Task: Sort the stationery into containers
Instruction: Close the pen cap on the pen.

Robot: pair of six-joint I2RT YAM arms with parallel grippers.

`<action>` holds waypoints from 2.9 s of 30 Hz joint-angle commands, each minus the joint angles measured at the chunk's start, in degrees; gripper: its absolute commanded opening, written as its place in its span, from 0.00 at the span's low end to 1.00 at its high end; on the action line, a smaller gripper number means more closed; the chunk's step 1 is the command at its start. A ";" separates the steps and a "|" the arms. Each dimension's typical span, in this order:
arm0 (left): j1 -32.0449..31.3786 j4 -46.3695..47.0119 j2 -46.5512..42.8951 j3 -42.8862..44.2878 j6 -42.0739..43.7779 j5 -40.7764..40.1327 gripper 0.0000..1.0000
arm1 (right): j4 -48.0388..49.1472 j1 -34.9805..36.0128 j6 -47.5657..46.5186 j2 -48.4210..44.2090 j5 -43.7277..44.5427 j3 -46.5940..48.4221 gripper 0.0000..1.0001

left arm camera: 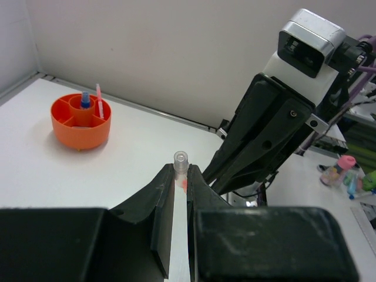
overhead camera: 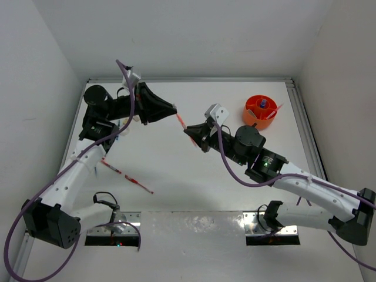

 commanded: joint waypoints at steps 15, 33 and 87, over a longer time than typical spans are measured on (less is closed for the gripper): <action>-1.88 8.92 -1.58 -6.02 -3.31 -3.13 0.00 | 22.76 0.46 2.53 5.07 -0.36 0.38 0.00; -4.60 -7.69 0.88 -11.12 10.48 -20.09 0.00 | 28.48 -1.12 2.17 10.26 -0.27 4.42 0.00; -0.21 -25.54 -1.40 -10.42 31.41 -22.11 0.00 | 27.43 -4.37 7.80 16.67 0.08 1.25 0.00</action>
